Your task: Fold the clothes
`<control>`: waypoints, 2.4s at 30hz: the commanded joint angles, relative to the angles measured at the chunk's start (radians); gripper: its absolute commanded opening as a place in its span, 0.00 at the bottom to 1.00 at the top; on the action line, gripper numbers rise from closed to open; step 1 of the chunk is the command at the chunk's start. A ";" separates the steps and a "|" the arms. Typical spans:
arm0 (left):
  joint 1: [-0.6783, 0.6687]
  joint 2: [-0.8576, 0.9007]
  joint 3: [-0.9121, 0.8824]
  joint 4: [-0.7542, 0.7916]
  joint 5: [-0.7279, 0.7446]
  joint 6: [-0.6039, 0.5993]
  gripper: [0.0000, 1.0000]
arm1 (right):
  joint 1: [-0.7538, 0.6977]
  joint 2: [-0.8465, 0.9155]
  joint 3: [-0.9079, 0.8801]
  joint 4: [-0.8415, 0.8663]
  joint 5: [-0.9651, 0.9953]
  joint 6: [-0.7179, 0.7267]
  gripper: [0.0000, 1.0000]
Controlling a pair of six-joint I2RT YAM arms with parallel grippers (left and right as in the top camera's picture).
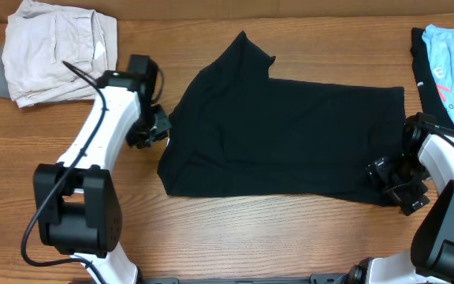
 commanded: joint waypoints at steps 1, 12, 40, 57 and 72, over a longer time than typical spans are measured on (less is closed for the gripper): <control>-0.050 0.028 -0.006 0.040 0.115 0.071 0.63 | 0.001 -0.025 0.026 0.002 0.014 -0.006 1.00; -0.074 0.173 -0.006 0.126 0.277 0.312 0.72 | 0.001 -0.025 0.026 0.006 -0.039 -0.053 1.00; -0.077 0.188 -0.006 0.060 0.417 0.538 0.37 | 0.001 -0.025 0.026 0.006 -0.058 -0.052 1.00; -0.026 0.188 0.109 0.087 0.415 0.499 0.04 | 0.001 -0.025 0.215 -0.152 -0.061 -0.058 1.00; -0.015 0.188 0.153 0.178 0.361 0.444 0.04 | 0.001 -0.025 0.215 -0.126 -0.170 -0.112 1.00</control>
